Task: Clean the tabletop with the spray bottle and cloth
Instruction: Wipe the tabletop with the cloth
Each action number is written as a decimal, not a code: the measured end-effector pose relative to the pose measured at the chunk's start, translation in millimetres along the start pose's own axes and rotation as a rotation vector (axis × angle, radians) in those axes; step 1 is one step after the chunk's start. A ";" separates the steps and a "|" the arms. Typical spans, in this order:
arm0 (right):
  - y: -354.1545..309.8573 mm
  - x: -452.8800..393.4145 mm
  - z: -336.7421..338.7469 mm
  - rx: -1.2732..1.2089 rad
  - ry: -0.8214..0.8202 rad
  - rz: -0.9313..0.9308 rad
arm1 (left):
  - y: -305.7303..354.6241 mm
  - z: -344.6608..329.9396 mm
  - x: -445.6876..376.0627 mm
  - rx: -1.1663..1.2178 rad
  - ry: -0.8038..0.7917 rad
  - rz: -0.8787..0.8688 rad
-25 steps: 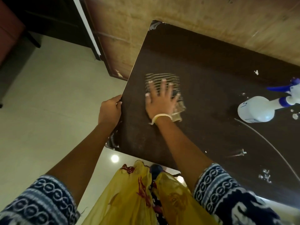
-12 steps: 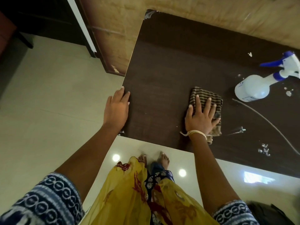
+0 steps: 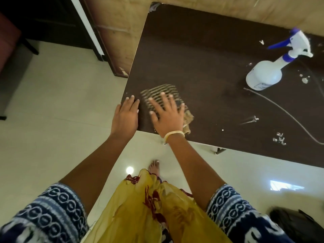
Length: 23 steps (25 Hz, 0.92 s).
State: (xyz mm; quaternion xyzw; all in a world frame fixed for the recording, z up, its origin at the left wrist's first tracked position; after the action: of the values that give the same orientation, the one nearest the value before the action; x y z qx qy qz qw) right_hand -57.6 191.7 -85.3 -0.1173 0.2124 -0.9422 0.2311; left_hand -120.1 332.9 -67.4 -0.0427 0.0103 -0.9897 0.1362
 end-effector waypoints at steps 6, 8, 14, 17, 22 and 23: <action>169.4 87.1 77.5 -0.042 0.207 -0.576 | 63.1 -3.6 45.9 -0.013 -0.055 -0.117; 178.0 101.6 77.7 -0.091 0.242 -0.717 | 70.1 -10.0 58.2 -0.023 -0.076 -0.108; 40.9 64.1 11.0 0.003 0.075 -0.310 | 43.3 -19.6 94.4 -0.071 -0.101 -0.010; -21.6 74.4 -26.6 0.075 -0.103 0.042 | 27.9 -21.0 109.2 -0.098 -0.108 -0.002; 19.5 75.0 -3.3 0.051 -0.058 0.069 | 28.1 -15.7 120.0 -0.102 -0.109 -0.042; 35.9 78.9 5.6 0.035 -0.017 0.006 | 31.2 -13.7 118.8 -0.096 -0.109 -0.044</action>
State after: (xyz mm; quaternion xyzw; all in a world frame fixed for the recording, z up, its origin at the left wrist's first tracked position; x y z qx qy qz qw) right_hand -110.3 122.6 -87.0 -0.1206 0.1943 -0.9440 0.2380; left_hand -226.9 270.9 -72.4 -0.1031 0.0496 -0.9870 0.1127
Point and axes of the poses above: each hand's wrist, its own x-axis away from the middle knuckle, its own z-axis out of the back of the hand, y = z × x, the point moved 6 cm from there along -x, towards the middle knuckle, and after that the axes turned 12 degrees about -x, right-handed, at the moved point
